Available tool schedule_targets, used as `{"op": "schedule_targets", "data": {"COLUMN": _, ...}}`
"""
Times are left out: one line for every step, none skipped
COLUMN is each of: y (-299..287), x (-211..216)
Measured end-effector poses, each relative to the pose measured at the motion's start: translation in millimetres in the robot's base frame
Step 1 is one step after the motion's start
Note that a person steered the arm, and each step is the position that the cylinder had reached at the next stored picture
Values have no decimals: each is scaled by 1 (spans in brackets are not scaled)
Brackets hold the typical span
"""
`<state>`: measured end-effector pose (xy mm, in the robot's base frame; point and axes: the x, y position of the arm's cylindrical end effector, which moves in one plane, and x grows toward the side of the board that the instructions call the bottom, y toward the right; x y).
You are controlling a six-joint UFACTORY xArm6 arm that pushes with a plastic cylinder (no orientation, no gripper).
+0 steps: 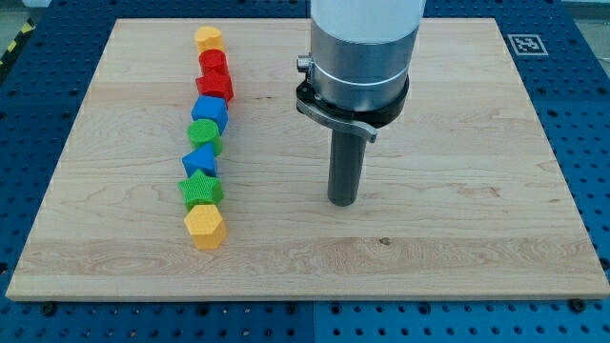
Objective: Place your arm at the bottom left of the yellow hexagon
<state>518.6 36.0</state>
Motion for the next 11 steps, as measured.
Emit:
{"op": "schedule_targets", "data": {"y": 0, "x": 0}}
{"op": "schedule_targets", "data": {"y": -18, "x": -18}}
{"op": "schedule_targets", "data": {"y": -52, "x": -47}}
{"op": "schedule_targets", "data": {"y": -62, "x": -54}}
{"op": "schedule_targets", "data": {"y": -63, "x": -53}}
{"op": "schedule_targets", "data": {"y": -53, "x": -9}}
{"op": "schedule_targets", "data": {"y": -50, "x": 52}}
{"op": "schedule_targets", "data": {"y": -58, "x": 98}}
{"op": "schedule_targets", "data": {"y": -129, "x": 98}}
{"op": "schedule_targets", "data": {"y": -218, "x": 60}}
{"op": "schedule_targets", "data": {"y": -220, "x": 5}}
